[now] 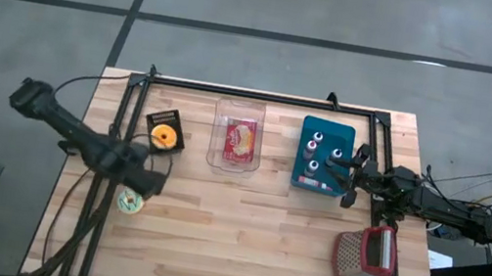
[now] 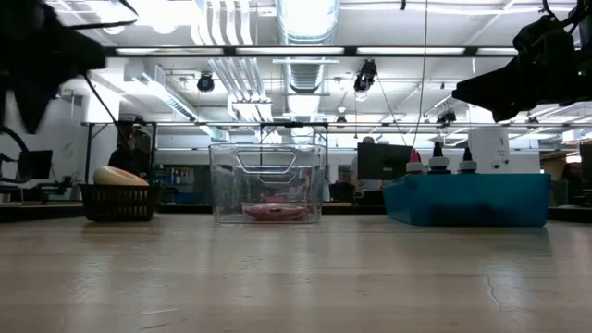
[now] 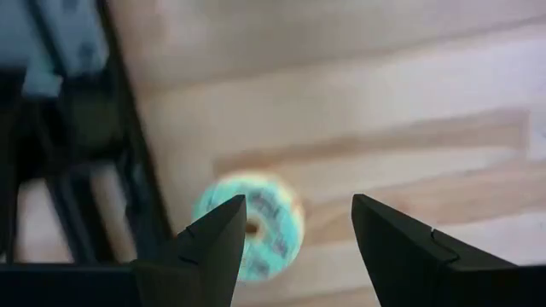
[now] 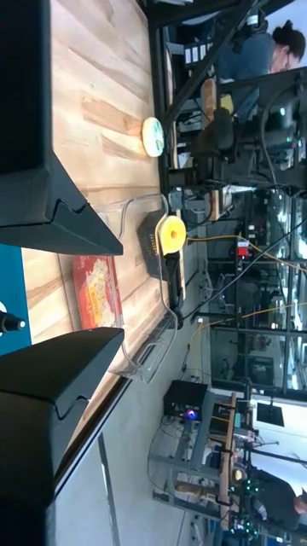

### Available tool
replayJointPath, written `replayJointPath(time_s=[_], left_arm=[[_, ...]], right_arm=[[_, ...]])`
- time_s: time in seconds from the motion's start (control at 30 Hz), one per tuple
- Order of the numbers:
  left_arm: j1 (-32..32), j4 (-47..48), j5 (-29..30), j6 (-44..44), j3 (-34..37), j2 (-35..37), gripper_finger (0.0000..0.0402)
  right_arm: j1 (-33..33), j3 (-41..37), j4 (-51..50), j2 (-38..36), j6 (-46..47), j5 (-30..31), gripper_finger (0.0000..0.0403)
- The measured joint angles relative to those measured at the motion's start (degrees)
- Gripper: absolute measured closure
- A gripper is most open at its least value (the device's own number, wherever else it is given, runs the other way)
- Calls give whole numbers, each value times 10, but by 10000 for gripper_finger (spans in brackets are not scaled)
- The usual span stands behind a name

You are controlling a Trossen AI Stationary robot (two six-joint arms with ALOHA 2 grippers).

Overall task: Pick & Place Food Item
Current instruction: Put the blue donut into the black bin

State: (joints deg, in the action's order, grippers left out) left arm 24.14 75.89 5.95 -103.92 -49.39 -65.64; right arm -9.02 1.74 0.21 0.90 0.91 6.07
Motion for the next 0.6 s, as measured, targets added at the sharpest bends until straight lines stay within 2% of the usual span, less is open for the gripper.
replayJointPath(time_s=[0.17,0.3,0.6], left_arm=[[87,2,-38,-135,5,-16,184],[141,-24,-43,-200,6,-40,184],[160,-56,-39,-218,9,-108,184]], right_arm=[[0,0,0,0,0,0,262],[0,0,0,0,0,0,262],[0,0,0,0,1,0,262]])
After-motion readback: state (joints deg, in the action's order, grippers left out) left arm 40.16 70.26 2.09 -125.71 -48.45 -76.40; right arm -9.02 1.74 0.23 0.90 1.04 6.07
